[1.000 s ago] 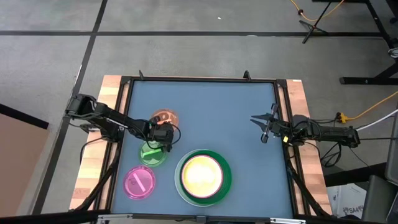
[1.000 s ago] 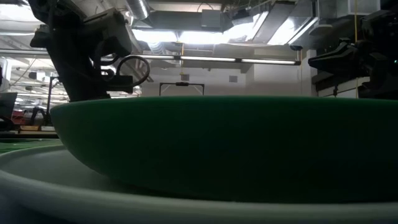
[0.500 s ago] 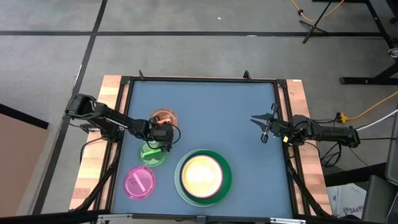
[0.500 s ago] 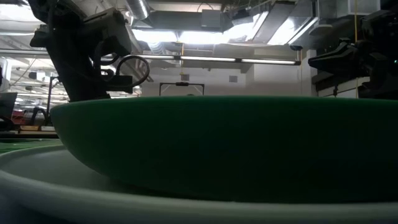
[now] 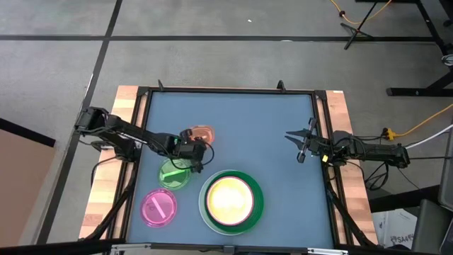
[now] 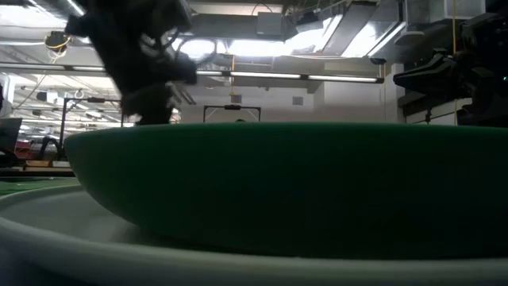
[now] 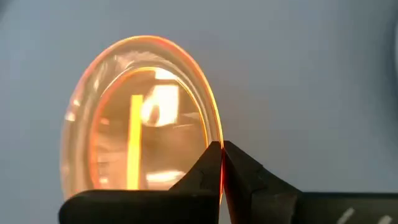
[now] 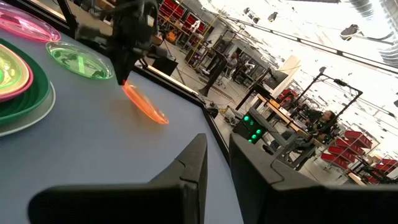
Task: Stack plastic plates
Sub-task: Stack the orange plate on the green plate
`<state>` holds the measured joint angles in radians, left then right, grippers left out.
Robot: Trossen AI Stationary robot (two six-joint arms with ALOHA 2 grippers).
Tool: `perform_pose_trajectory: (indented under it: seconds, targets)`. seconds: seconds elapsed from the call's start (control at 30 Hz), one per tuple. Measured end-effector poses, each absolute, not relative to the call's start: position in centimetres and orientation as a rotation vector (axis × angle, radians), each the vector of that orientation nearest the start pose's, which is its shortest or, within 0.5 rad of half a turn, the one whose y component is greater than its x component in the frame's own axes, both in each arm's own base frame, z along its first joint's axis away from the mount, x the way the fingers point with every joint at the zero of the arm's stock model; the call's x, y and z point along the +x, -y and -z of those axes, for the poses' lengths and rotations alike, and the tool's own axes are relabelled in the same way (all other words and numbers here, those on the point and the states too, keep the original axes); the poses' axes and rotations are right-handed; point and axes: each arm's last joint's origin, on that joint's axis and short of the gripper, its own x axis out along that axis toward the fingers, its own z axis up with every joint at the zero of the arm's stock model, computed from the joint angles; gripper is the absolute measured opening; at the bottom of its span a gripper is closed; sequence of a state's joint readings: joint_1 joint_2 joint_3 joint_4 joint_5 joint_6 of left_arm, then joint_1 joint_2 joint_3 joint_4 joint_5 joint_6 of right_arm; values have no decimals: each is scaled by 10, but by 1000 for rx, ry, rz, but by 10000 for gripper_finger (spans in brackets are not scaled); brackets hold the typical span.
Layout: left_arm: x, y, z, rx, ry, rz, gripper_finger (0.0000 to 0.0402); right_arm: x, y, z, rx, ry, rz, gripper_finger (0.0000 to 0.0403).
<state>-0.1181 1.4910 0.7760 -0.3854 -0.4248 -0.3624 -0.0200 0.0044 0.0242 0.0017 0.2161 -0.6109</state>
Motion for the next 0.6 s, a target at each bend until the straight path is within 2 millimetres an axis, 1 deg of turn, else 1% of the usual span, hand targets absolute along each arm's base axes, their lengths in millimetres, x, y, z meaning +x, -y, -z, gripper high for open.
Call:
perform_pose_trajectory:
  seconds: [0.23, 0.4, 0.5, 0.6]
  targets:
    - [292, 26, -209, 8, -867, -398, 0, 96, 8, -172, -606, -51, 235, 62]
    - [303, 38, -235, 17, -788, -348, 0, 96, 8, -172, -606, -51, 235, 62]
    - [306, 49, -246, 17, -750, -314, 0, 96, 8, -172, -606, -51, 235, 62]
    - [306, 61, -251, 24, -734, -273, 0, 96, 8, -172, -606, -51, 235, 62]
